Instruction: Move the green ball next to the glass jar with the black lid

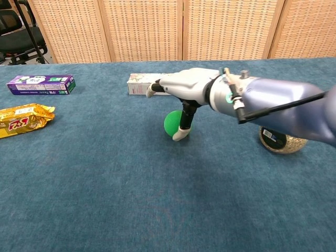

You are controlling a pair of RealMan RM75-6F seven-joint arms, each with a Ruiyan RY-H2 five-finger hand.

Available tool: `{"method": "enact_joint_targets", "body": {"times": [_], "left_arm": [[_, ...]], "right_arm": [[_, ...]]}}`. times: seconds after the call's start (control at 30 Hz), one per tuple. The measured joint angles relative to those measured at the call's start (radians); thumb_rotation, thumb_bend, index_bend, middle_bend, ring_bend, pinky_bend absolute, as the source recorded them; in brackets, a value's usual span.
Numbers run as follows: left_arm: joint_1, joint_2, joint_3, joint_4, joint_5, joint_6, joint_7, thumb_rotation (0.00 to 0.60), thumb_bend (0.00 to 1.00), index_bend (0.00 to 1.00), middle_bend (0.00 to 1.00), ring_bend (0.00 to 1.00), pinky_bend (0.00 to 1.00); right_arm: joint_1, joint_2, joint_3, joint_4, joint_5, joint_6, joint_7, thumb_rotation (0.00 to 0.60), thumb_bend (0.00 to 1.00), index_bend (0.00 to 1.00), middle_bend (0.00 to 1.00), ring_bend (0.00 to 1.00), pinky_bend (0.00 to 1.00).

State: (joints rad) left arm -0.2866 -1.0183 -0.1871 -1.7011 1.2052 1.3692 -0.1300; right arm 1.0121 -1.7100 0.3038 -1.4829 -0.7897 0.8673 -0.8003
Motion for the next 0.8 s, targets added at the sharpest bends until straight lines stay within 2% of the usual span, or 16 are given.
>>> {"method": "enact_joint_targets", "body": {"times": [0.1,0.23,0.33,0.53,0.63,0.8], "left_arm": [[-0.002,0.001,-0.005,0.006,-0.010,-0.014,-0.005,0.600,0.00,0.00,0.00,0.00,0.00],[-0.008,0.000,-0.015,0.015,-0.033,-0.042,-0.006,0.600,0.00,0.00,0.00,0.00,0.00],[-0.011,0.000,-0.019,0.017,-0.037,-0.049,-0.002,0.600,0.00,0.00,0.00,0.00,0.00],[-0.010,-0.002,-0.022,0.012,-0.038,-0.058,0.007,0.600,0.00,0.00,0.00,0.00,0.00],[-0.010,-0.002,-0.026,0.014,-0.041,-0.064,0.006,0.600,0.00,0.00,0.00,0.00,0.00],[-0.010,-0.001,-0.029,0.018,-0.043,-0.074,0.000,0.600,0.00,0.00,0.00,0.00,0.00]], "right_arm": [[0.021,-0.031,-0.005,0.059,0.002,0.002,0.006,0.600,0.00,0.24,0.22,0.26,0.38],[0.027,-0.056,-0.014,0.131,-0.033,-0.003,0.064,0.600,0.05,0.31,0.34,0.37,0.43],[0.027,-0.067,-0.023,0.162,-0.067,-0.009,0.114,0.600,0.07,0.33,0.39,0.43,0.45],[0.026,-0.085,-0.040,0.218,-0.123,-0.024,0.189,0.600,0.19,0.42,0.50,0.54,0.51],[0.026,-0.098,-0.041,0.242,-0.148,-0.023,0.225,0.600,0.25,0.46,0.55,0.57,0.51],[0.026,-0.119,-0.046,0.296,-0.216,-0.011,0.288,0.600,0.26,0.48,0.56,0.57,0.51]]}}
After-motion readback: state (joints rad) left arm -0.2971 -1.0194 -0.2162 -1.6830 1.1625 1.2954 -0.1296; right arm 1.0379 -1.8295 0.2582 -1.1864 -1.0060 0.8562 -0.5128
